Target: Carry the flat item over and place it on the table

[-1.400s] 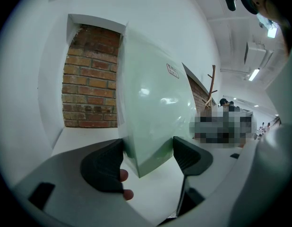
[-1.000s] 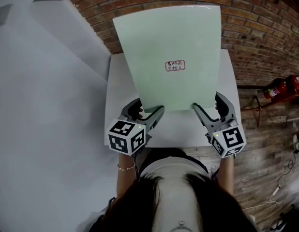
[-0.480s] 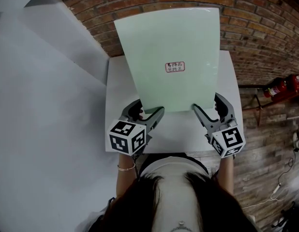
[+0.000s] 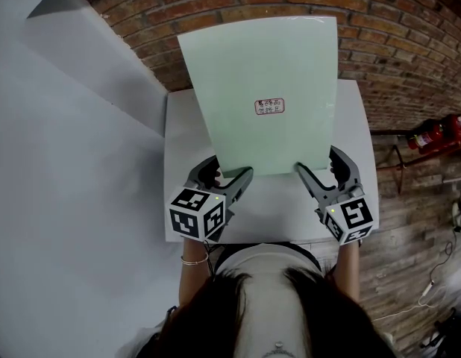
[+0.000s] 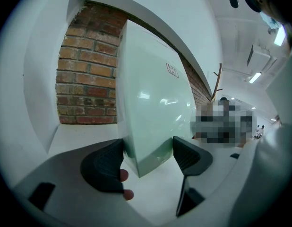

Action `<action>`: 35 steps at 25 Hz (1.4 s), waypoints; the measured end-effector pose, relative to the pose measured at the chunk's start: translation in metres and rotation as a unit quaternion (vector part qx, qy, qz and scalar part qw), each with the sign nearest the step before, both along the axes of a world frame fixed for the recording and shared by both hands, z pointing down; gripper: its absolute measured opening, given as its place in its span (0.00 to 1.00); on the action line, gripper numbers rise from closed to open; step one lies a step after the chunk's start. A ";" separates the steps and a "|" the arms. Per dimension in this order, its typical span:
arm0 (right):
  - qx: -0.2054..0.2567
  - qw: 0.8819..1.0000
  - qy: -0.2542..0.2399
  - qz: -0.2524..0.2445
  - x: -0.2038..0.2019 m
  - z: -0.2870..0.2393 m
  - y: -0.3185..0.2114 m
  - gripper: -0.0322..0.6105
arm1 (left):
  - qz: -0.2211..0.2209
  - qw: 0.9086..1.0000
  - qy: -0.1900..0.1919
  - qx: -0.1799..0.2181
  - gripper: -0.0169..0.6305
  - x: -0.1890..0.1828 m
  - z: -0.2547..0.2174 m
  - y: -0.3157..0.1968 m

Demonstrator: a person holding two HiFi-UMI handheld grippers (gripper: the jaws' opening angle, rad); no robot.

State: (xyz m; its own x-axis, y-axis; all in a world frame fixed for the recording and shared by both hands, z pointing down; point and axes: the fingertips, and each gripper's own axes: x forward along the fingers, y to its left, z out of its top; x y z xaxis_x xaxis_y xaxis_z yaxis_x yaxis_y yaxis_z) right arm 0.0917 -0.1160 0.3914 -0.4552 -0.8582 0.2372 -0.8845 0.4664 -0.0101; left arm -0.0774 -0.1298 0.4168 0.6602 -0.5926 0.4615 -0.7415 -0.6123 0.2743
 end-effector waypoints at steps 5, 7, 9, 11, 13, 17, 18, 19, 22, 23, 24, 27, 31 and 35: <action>-0.006 1.000 0.001 0.002 -0.004 0.006 -0.008 0.58 | 0.003 1.000 -0.002 -0.007 0.55 -0.004 0.006 -0.009; -0.010 1.000 0.000 0.005 -0.004 0.009 -0.011 0.58 | 0.004 1.000 -0.003 -0.010 0.55 -0.004 0.009 -0.012; -0.013 1.000 0.001 0.005 -0.004 0.012 -0.014 0.58 | 0.005 1.000 -0.003 -0.013 0.55 -0.003 0.012 -0.015; -0.017 1.000 0.001 0.006 -0.004 0.015 -0.016 0.58 | 0.006 1.000 -0.004 -0.017 0.55 -0.003 0.015 -0.017; -0.022 1.000 0.000 0.007 -0.002 0.018 -0.018 0.58 | 0.007 1.000 -0.006 -0.021 0.55 -0.002 0.018 -0.019; -0.030 1.000 -0.004 0.008 -0.002 0.024 -0.022 0.58 | 0.008 1.000 -0.007 -0.028 0.55 -0.001 0.023 -0.023; -0.032 0.999 -0.004 0.008 -0.002 0.026 -0.023 0.58 | 0.009 0.999 -0.007 -0.030 0.55 -0.001 0.025 -0.024; -0.034 0.999 -0.004 0.008 -0.002 0.027 -0.024 0.58 | 0.009 0.999 -0.007 -0.032 0.55 -0.001 0.026 -0.025; -0.038 0.999 -0.003 0.006 -0.005 0.031 -0.028 0.58 | 0.009 0.999 -0.008 -0.038 0.55 -0.003 0.031 -0.029; -0.039 0.999 -0.003 0.007 -0.005 0.033 -0.029 0.58 | 0.009 0.999 -0.009 -0.039 0.55 -0.003 0.032 -0.030; -0.041 0.999 -0.004 0.007 -0.005 0.035 -0.030 0.58 | 0.009 0.999 -0.009 -0.041 0.55 -0.004 0.034 -0.031; -0.047 0.999 -0.006 0.008 -0.006 0.039 -0.033 0.58 | 0.008 0.999 -0.010 -0.047 0.55 -0.005 0.038 -0.034; -0.055 0.998 -0.008 0.009 -0.008 0.047 -0.037 0.58 | 0.008 0.998 -0.013 -0.056 0.55 -0.007 0.045 -0.037; -0.062 0.998 -0.009 0.008 -0.011 0.052 -0.043 0.58 | 0.008 0.998 -0.013 -0.063 0.55 -0.009 0.051 -0.042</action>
State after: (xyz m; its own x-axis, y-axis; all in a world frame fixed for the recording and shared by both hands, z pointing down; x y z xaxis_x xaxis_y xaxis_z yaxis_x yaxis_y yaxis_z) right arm 0.0809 -0.1586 0.4437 -0.4474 -0.8297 0.3337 -0.8906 0.4474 -0.0817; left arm -0.0868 -0.1717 0.4680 0.6562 -0.5185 0.5483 -0.7397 -0.5857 0.3314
